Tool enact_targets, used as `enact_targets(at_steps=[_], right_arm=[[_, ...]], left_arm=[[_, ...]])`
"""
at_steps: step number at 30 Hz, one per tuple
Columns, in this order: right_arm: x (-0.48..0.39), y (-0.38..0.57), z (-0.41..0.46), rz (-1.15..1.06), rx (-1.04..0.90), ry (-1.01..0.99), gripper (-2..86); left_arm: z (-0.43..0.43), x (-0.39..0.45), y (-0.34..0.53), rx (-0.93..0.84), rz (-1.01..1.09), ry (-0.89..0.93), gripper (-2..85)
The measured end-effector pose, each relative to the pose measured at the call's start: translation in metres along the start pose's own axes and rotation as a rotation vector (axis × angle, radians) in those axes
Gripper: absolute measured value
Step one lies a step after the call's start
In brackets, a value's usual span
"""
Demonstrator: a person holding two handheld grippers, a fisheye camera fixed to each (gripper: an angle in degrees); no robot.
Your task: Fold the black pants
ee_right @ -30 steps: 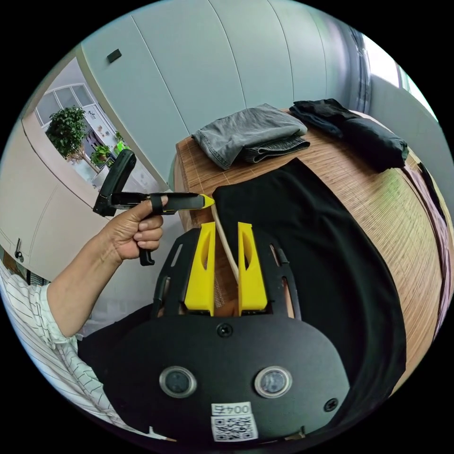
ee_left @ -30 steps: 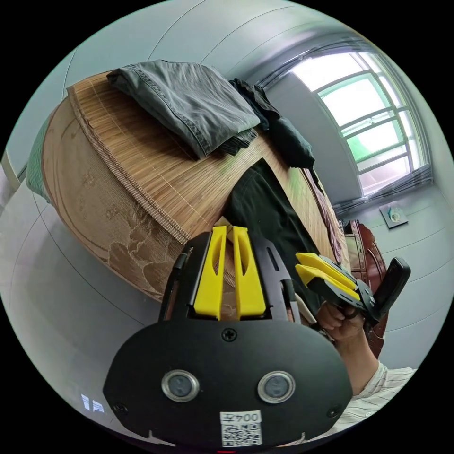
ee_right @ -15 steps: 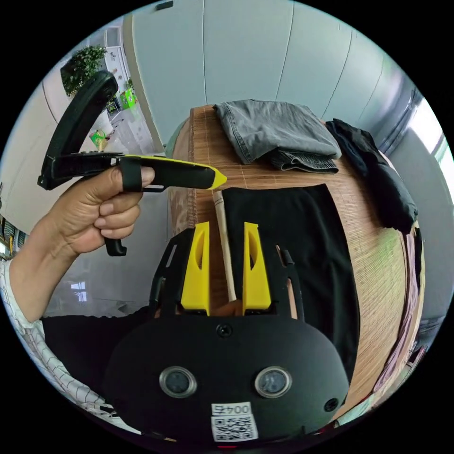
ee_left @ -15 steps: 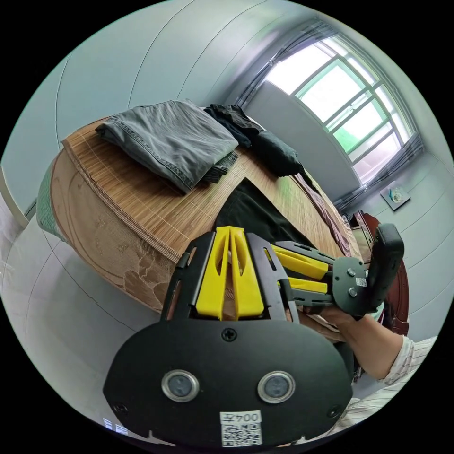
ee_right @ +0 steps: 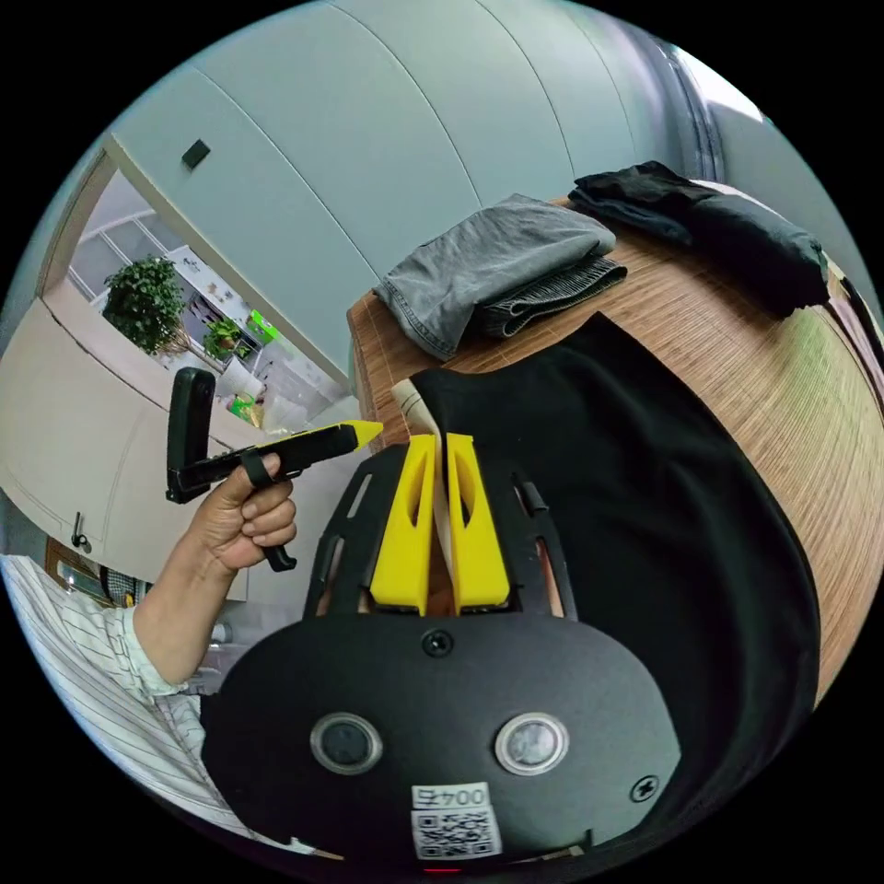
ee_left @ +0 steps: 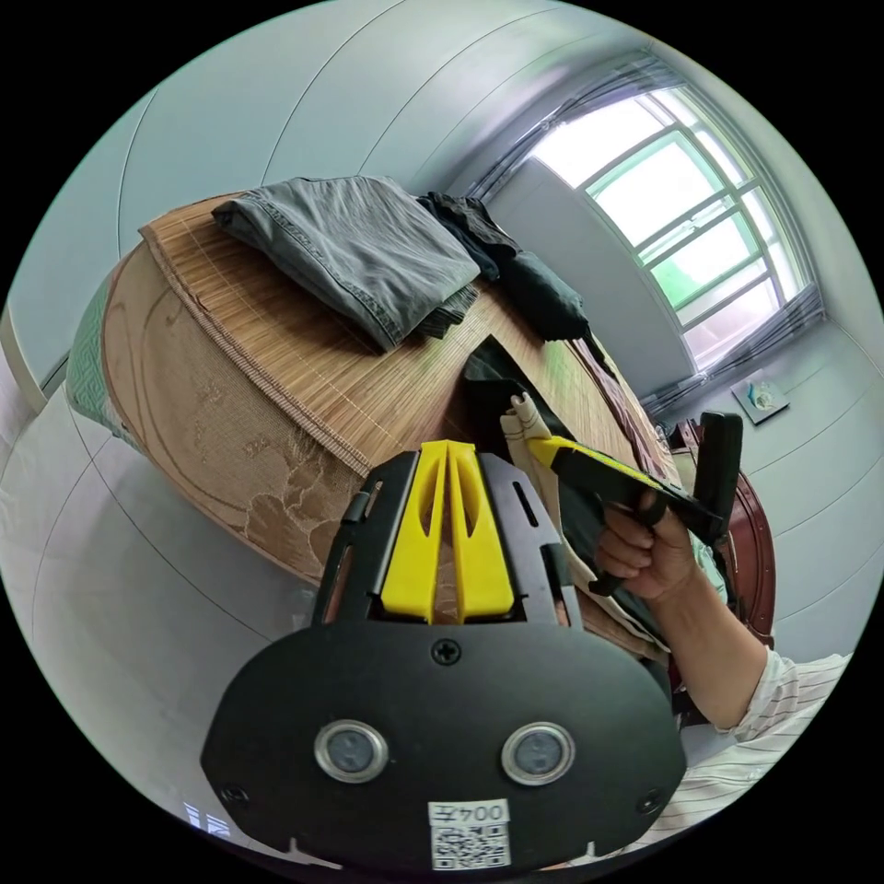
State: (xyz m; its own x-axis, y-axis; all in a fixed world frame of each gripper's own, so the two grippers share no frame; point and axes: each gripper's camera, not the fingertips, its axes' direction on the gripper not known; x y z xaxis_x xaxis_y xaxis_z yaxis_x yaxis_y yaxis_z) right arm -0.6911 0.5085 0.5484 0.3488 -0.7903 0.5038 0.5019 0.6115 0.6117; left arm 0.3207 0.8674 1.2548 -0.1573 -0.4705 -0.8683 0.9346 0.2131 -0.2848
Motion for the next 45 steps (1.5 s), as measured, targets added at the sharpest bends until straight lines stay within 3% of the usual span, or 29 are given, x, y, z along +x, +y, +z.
enact_targets(at_steps=[10, 17, 21, 27, 31, 35, 45], right_arm=[[0.019, 0.008, 0.02, -0.039, -0.121, -0.049, 5.9], [0.017, 0.011, 0.013, -0.097, -0.138, 0.107, 1.0], [0.03, 0.015, -0.015, -0.063, -0.082, 0.077, -0.1], [0.112, 0.054, -0.116, 0.242, 0.233, -0.262, -0.4], [0.177, 0.127, -0.201, 0.459, 0.565, -0.45, -0.5], [0.215, 0.209, -0.288, 0.559, 0.774, -0.394, -0.5], [0.25, 0.396, -0.446, 0.726, 0.977, -0.065, -0.5]], left_arm=[[0.015, -0.002, -0.011, -0.024, -0.003, -0.014, 0.2], [0.034, -0.002, -0.022, -0.055, -0.006, -0.018, 0.2], [0.039, 0.004, -0.026, -0.046, -0.003, -0.009, 0.2], [0.046, 0.015, -0.032, -0.034, 0.001, -0.006, 0.3], [0.053, 0.027, -0.037, -0.034, 0.016, -0.016, 0.2], [0.07, 0.056, -0.046, -0.055, 0.08, -0.036, 0.2], [0.136, 0.165, -0.066, -0.131, 0.305, -0.105, 0.2]])
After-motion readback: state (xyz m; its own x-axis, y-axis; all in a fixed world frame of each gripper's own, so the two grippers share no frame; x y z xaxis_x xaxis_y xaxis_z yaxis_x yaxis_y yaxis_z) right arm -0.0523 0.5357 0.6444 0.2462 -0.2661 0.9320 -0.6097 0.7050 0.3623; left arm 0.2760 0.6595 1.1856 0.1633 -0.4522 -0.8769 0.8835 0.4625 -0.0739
